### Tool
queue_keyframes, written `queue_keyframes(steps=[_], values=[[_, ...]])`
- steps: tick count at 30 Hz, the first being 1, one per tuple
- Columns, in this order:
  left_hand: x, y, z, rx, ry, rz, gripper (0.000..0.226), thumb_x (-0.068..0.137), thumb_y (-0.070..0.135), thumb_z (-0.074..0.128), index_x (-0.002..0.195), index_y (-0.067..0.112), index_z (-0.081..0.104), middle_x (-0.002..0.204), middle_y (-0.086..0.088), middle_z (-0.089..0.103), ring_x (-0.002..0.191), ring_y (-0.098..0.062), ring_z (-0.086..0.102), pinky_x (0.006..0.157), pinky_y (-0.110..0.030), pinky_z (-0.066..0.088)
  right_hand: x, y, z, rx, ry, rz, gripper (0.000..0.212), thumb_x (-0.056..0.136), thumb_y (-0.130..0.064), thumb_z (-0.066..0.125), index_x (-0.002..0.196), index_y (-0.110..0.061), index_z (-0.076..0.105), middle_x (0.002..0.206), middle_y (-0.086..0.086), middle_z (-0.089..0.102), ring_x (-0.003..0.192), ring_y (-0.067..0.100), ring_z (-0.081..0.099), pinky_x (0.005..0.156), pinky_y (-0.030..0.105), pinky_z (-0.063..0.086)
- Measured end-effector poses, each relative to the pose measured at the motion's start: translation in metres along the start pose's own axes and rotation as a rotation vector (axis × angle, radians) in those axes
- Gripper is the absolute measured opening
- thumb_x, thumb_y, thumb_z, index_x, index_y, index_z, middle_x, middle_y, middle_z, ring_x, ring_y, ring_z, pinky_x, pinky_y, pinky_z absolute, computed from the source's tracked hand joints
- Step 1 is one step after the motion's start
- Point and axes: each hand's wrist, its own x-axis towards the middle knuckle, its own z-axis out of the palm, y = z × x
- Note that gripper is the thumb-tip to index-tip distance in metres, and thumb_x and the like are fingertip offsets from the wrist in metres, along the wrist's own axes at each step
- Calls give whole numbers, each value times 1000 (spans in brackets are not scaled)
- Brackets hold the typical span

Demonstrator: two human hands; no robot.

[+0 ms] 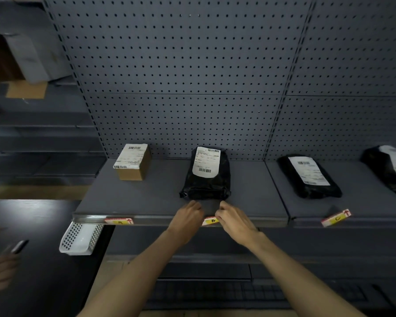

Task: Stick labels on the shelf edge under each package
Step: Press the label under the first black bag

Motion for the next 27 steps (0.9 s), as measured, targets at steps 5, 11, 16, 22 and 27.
queue_keyframes(steps=[5, 11, 16, 22, 27], values=[[1, 0, 0, 65, -28, 2, 11, 89, 6, 58, 89, 9, 68, 97, -5, 63, 95, -21, 55, 78, -32, 48, -6, 5, 3, 17, 2, 54, 12, 96, -2, 48, 89, -6, 58, 96, 9, 55, 74, 26, 60, 61, 34, 43], [5, -1, 3, 197, -84, 108, 16, 84, 1, 59, 96, 10, 66, 105, -7, 59, 102, -23, 49, 88, -34, 44, -6, 6, 9, 49, 9, 83, 12, 95, -1, 49, 94, -5, 60, 102, 9, 53, 80, 28, 62, 67, 36, 48], [8, 0, 4, 266, -114, 171, 22, 84, -3, 54, 99, 9, 64, 110, -8, 57, 104, -24, 47, 90, -35, 42, -9, 3, 19, 49, 30, 149, 11, 94, -3, 52, 95, -6, 63, 105, 8, 51, 76, 25, 62, 66, 33, 49], [11, 7, 4, 297, -202, 130, 19, 82, -3, 59, 97, 9, 64, 110, -8, 58, 106, -25, 47, 93, -35, 42, -10, 2, 21, -38, 29, 125, 10, 91, -2, 55, 90, -5, 64, 104, 10, 56, 76, 28, 63, 65, 38, 49], [23, 15, -9, 167, -119, 103, 15, 89, 21, 53, 97, 11, 62, 103, -7, 62, 94, -24, 57, 80, -36, 47, -22, 20, 8, -53, 127, 44, 10, 90, -16, 59, 94, -8, 64, 96, 10, 62, 85, 26, 61, 69, 38, 49]])
